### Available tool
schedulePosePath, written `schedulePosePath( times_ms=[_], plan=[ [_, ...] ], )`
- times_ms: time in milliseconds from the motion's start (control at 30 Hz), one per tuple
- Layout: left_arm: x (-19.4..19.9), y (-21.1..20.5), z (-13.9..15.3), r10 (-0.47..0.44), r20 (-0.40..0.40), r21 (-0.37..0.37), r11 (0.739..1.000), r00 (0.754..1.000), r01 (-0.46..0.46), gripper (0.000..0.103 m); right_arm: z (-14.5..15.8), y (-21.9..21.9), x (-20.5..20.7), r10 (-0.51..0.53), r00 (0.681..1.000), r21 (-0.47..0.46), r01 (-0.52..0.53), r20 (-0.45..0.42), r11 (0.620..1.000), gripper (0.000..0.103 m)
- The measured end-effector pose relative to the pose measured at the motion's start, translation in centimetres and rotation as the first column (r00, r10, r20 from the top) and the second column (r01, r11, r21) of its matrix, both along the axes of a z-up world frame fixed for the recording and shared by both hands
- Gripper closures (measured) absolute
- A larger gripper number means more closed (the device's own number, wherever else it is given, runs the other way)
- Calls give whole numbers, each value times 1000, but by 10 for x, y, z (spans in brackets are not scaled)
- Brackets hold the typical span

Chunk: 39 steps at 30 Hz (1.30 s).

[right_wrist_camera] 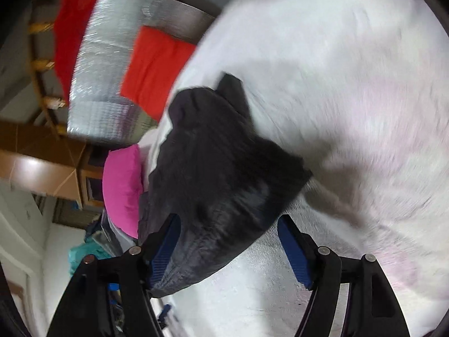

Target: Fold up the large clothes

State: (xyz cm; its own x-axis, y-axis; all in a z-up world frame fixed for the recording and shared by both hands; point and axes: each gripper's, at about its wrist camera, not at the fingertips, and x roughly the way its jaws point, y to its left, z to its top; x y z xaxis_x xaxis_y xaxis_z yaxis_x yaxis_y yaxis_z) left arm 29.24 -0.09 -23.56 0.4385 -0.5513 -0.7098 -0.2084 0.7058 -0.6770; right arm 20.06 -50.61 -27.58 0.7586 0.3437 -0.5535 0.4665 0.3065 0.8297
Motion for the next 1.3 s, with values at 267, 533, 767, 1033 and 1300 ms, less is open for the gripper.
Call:
schedulePosePath(
  times_ms=[267, 533, 767, 1033, 1300],
  plan=[
    [25, 9, -12, 141, 9, -116, 983, 990, -139, 20, -13, 2, 33, -90, 996, -28, 90, 14, 996, 27],
    [30, 7, -9, 149, 78, -87, 986, 986, -142, 52, 22, 19, 37, -68, 996, -280, 83, 62, 957, 63],
    [5, 1, 12, 107, 152, -24, 994, 983, -104, 62, 51, 28, 19, -100, 984, -384, 150, 146, 911, 67],
    [9, 2, -11, 95, 35, -4, 995, 995, -95, 39, 8, 1, 31, -117, 993, -173, 113, -12, 978, 56],
    [-1, -26, 18, 4, 152, 309, 950, 988, -52, 32, -6, -19, 20, -137, 990, -43, 136, -32, 990, 37]
  ],
)
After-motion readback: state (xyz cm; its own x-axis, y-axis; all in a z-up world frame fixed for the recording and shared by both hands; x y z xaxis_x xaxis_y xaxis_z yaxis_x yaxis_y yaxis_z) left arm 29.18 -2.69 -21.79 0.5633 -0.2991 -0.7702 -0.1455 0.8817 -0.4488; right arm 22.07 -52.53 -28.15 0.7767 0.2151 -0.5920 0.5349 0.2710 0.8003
